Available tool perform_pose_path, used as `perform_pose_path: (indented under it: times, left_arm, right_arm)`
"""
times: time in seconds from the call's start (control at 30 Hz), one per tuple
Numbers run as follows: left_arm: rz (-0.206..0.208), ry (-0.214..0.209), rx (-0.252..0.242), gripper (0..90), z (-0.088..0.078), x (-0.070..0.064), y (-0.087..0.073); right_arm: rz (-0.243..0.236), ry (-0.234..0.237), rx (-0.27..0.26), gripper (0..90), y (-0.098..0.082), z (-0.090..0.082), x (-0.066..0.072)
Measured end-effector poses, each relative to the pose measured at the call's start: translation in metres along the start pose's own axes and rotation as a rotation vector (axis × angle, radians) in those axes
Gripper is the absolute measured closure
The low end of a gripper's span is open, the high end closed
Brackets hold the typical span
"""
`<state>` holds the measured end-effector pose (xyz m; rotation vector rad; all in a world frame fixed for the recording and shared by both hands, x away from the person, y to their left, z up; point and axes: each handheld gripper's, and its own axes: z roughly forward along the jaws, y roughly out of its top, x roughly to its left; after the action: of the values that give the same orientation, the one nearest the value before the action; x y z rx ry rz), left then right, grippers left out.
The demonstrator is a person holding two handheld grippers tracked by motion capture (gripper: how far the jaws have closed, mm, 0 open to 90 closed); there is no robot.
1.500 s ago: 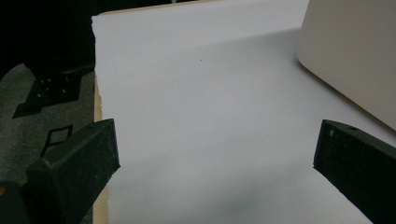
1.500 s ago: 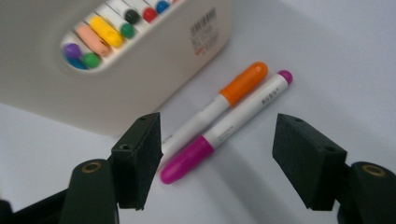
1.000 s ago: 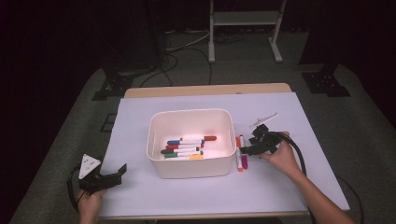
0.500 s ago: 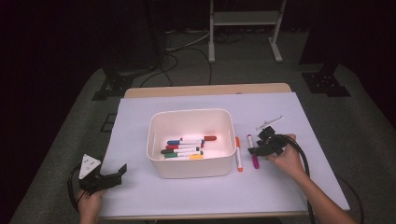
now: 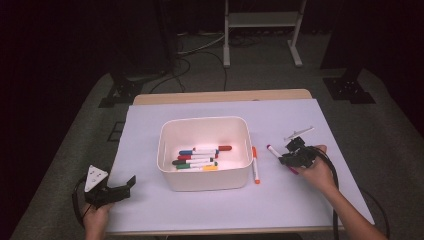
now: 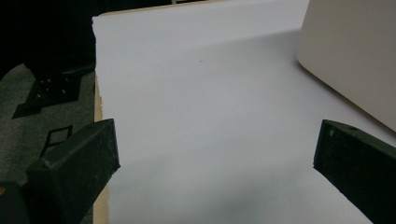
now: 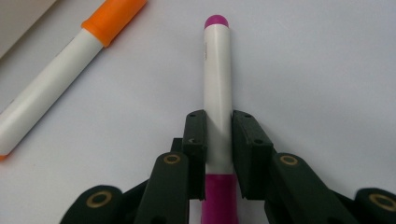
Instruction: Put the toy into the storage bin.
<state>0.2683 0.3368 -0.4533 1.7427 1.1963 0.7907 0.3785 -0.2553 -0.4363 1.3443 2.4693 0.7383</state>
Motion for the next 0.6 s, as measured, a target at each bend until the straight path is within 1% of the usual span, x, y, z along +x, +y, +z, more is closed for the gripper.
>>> perform_pose_path:
  times: [0.13, 0.2, 0.27, 0.3, 0.4, 0.43, 0.5, 0.57, 0.6]
  left_arm:
    - [0.003, 0.000, -0.001, 0.0, 0.000, 0.000, 0.000]
    - [0.003, -0.001, -0.001, 0.0, 0.000, 0.000, 0.000]
    - [0.002, 0.000, 0.000, 0.0, 0.000, 0.000, 0.000]
    - [0.004, 0.001, 0.000, 0.0, 0.000, 0.000, 0.000]
    - [0.006, 0.002, 0.000, 0.0, 0.000, 0.000, 0.000]
    - [0.006, 0.002, 0.000, 0.0, 0.000, 0.000, 0.000]
    - [0.005, 0.002, 0.000, 0.0, 0.000, 0.000, 0.000]
    - [0.007, 0.001, 0.002, 0.0, 0.000, -0.001, 0.000]
    - [0.007, 0.002, 0.001, 0.0, 0.000, -0.001, 0.000]
  right_arm:
    - [0.028, 0.037, 0.006, 75.6, -0.003, -0.003, -0.003]
    - [0.035, 0.056, 0.011, 75.7, -0.005, -0.005, -0.004]
    - [0.034, 0.063, 0.013, 75.7, -0.006, -0.005, -0.004]
    - [0.029, 0.083, 0.009, 75.7, -0.009, -0.010, -0.002]
    - [0.030, 0.105, -0.003, 75.7, -0.012, -0.017, 0.000]
    - [0.031, 0.119, -0.016, 75.7, -0.012, -0.020, 0.001]
    - [0.032, 0.140, -0.025, 75.7, -0.013, -0.027, 0.003]
    - [0.032, 0.158, -0.040, 75.7, -0.012, -0.036, 0.006]
    - [0.029, 0.168, -0.057, 75.7, -0.012, -0.043, 0.008]
